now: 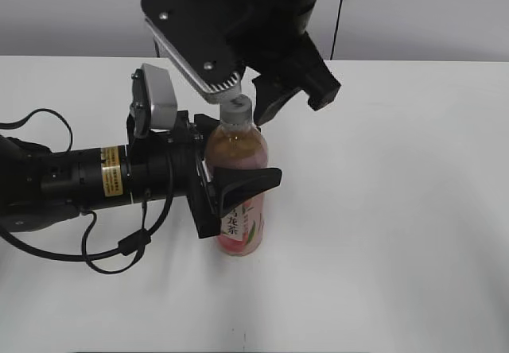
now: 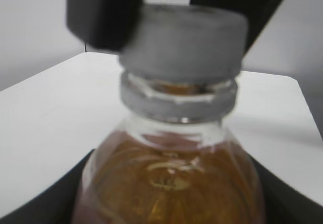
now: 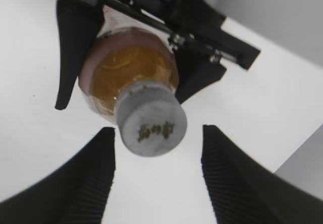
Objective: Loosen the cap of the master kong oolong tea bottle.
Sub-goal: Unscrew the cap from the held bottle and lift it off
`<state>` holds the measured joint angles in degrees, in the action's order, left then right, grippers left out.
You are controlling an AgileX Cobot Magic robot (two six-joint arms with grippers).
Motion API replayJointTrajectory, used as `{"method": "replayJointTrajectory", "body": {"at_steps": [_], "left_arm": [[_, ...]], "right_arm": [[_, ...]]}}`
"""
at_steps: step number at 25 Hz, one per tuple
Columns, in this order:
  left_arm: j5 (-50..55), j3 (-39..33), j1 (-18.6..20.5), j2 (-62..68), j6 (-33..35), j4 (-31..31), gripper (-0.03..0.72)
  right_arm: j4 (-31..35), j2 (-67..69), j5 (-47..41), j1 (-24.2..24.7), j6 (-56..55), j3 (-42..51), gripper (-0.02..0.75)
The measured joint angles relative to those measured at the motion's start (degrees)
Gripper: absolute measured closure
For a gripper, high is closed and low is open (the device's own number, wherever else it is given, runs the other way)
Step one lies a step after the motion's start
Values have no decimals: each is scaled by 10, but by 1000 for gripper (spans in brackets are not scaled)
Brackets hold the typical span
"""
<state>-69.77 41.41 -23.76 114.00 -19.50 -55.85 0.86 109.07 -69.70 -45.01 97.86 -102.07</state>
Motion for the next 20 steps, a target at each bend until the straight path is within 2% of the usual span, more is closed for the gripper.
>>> {"method": "replayJointTrajectory", "body": {"at_steps": [4,5,9,20], "left_arm": [[0,0,0,0,0,-3,243],[0,0,0,0,0,-3,243],[-1,0,0,0,0,-4,243],[-2,0,0,0,0,-5,243]], "right_arm": [[-23,0,0,0,-171,0,193],[-25,-1,0,0,-209,0,172],[-21,-18,0,-2,-361,0,160],[45,-45,-1,-2,-793,0,155]]}}
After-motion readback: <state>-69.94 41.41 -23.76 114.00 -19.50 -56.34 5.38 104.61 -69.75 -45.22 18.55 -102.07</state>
